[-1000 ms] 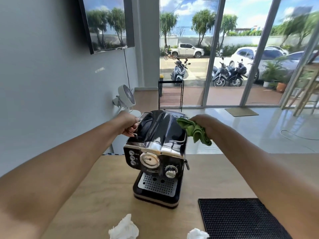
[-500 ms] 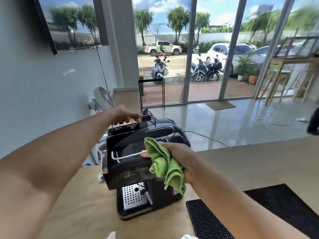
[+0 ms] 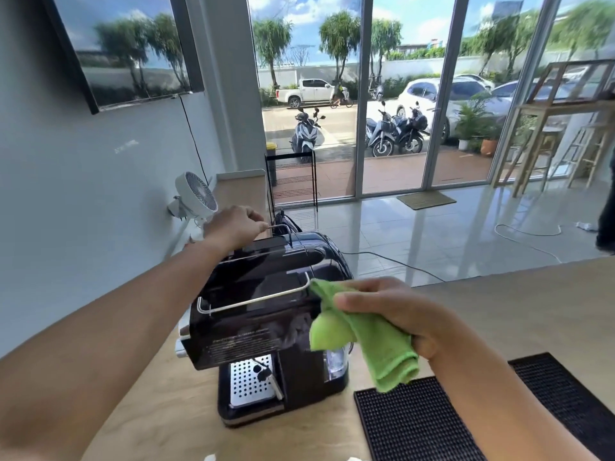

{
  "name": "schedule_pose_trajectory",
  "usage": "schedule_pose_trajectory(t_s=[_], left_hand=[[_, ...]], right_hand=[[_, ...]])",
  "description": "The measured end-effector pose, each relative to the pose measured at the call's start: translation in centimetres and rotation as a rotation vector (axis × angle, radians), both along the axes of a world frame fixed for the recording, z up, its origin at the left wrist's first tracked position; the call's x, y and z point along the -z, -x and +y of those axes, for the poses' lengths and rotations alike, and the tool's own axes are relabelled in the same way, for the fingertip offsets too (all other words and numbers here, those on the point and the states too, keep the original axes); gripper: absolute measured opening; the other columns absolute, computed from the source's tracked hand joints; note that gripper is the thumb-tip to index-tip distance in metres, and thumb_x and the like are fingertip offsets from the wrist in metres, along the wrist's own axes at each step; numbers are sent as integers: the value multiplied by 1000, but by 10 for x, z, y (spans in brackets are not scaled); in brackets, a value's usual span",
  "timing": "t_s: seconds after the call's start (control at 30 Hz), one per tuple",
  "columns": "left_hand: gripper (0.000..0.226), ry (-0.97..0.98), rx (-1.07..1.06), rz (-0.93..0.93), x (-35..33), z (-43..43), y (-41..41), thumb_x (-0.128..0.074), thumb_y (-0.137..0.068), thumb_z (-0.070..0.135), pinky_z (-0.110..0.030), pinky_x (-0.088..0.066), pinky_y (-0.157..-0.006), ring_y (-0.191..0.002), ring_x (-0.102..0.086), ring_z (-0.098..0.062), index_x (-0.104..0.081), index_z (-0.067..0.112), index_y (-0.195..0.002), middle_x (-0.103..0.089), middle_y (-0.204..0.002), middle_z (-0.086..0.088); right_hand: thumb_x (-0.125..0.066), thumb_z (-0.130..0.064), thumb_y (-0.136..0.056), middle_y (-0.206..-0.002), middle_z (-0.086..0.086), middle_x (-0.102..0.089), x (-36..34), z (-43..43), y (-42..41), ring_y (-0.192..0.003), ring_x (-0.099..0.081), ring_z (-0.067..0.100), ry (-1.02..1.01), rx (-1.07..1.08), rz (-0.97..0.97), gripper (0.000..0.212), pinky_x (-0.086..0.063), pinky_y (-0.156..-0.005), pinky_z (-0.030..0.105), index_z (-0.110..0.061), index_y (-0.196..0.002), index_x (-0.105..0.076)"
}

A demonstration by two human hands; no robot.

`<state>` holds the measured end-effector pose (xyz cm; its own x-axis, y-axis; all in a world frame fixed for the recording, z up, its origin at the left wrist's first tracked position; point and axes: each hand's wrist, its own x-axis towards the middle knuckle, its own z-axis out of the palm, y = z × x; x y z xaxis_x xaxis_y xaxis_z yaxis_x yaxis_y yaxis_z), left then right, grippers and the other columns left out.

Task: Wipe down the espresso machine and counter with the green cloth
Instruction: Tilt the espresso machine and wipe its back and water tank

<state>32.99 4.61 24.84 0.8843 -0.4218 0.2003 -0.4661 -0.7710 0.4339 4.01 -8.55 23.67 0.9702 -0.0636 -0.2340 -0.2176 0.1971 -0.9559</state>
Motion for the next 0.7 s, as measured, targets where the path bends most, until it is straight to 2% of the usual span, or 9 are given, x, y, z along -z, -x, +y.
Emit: schedule_pose_trajectory(t_s=[0.07, 0.17, 0.23, 0.3, 0.33, 0.37, 0.4, 0.47, 0.7], left_hand=[[24, 9, -3, -24, 2, -11, 13, -62, -77, 54, -35, -42, -97, -110, -59, -19, -68, 41, -97, -67, -114, 9], [29, -22, 36, -54, 9, -23, 28, -58, -80, 51, -45, -41, -102, -117, -54, -25, -65, 43, -107, -62, -125, 1], [31, -55, 54, -80, 14, -29, 35, -55, -85, 46, -46, -40, -104, -119, -53, -26, -64, 40, -115, -60, -129, -2], [34, -81, 35, -103, 15, -30, 37, -52, -88, 42, -45, -38, -105, -122, -51, -27, -61, 38, -121, -57, -133, -4], [36, -96, 15, -98, 14, -28, 37, -50, -90, 41, -44, -36, -105, -124, -50, -28, -58, 37, -125, -56, -135, -5], [37, -112, -1, -84, 14, -24, 35, -48, -93, 40, -43, -35, -105, -125, -49, -28, -55, 35, -128, -56, -136, -5], [37, -129, -12, -75, 14, -20, 33, -46, -94, 40, -42, -34, -105, -126, -49, -29, -54, 33, -131, -55, -136, -6], [37, -161, -19, -93, 17, -13, 30, -43, -97, 37, -39, -34, -105, -127, -48, -29, -54, 30, -132, -55, -138, -6], [39, -188, -22, -145, 20, -17, 35, -41, -97, 34, -39, -31, -109, -128, -46, -31, -53, 30, -135, -53, -139, -9]], right_hand=[[-75, -13, -70, -85, 19, -71, -6, -23, 1, -60, -67, 21, -95, 229, -46, 35, -57, -53, 26, 3, -102, -72], [-70, -12, -84, -79, 15, -75, -12, -43, -18, -62, -70, 22, -183, 592, -189, 23, -60, -58, 30, 5, -99, -68], [-64, -16, -92, -98, 15, -75, -10, -38, -39, -79, -72, 22, -140, 664, -280, 21, -60, -71, 34, 1, -103, -70], [-59, -25, -97, -139, 7, -57, 2, -22, -58, -114, -62, 18, 153, 617, -318, 26, -57, -79, 35, -11, -115, -70], [-53, -32, -99, -153, -4, -40, 14, -13, -65, -134, -44, 14, 422, 554, -323, 29, -43, -105, 35, -20, -122, -67], [-46, -39, -101, -158, -14, -25, 28, -5, -71, -146, -22, 8, 711, 460, -324, 33, -20, -112, 33, -32, -131, -59], [-39, -44, -102, -159, -20, -18, 39, 3, -72, -148, -6, 3, 949, 373, -328, 36, -11, -120, 41, -41, -137, -49], [-30, -50, -103, -158, -23, -16, 55, 9, -74, -148, 3, 1, 1205, 291, -333, 44, -9, -123, 46, -45, -146, -35], [-24, -55, -100, -164, -7, -4, 27, -14, -129, -151, -5, 16, 1192, 153, -50, 49, -16, -118, 50, -50, -149, -21]])
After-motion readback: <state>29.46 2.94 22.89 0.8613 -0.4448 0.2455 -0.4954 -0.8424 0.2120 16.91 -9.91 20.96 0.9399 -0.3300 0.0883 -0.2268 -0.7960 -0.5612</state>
